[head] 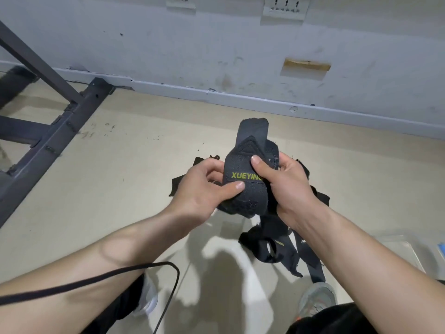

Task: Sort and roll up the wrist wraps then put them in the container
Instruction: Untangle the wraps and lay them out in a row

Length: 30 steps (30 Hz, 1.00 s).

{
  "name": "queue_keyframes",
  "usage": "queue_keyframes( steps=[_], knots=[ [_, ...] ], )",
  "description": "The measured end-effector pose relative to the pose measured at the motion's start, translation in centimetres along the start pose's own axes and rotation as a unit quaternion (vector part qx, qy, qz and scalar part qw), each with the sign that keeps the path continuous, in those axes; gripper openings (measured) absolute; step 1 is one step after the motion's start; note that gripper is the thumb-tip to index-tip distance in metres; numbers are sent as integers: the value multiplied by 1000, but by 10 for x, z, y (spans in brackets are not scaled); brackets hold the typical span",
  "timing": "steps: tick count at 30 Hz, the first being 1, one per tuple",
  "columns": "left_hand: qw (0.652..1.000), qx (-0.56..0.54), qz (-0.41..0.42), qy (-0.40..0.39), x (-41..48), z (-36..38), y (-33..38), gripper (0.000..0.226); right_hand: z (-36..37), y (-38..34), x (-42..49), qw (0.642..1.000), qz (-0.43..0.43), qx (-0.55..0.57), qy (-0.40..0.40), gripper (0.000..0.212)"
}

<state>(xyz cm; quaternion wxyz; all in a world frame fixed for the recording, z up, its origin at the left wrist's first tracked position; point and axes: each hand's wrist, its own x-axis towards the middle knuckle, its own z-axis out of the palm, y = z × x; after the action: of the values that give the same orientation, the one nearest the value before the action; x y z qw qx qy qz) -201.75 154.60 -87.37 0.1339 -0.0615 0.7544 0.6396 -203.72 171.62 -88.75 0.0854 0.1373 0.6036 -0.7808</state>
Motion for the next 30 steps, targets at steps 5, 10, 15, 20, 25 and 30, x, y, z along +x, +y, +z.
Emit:
queue_keyframes(
  steps=[5,10,15,20,25,30],
  knots=[
    [996,15,-8,84,22,-22,-20,15,-4,0,4,999,18,15,45,33],
    [989,-43,-121,75,38,-68,-38,7,-28,0,11,994,25,-49,96,32],
    [963,70,-227,-126,8,-59,-78,19,-35,30,-8,982,85,-168,30,29],
    [940,182,-258,-127,11,-34,-136,13,-25,74,-5,963,142,-222,57,30],
    [917,281,-254,-125,41,-29,-195,12,-27,136,9,922,180,-329,97,16],
    [934,265,-227,-72,105,-14,-235,20,-42,196,45,911,173,-357,108,10]
  ],
)
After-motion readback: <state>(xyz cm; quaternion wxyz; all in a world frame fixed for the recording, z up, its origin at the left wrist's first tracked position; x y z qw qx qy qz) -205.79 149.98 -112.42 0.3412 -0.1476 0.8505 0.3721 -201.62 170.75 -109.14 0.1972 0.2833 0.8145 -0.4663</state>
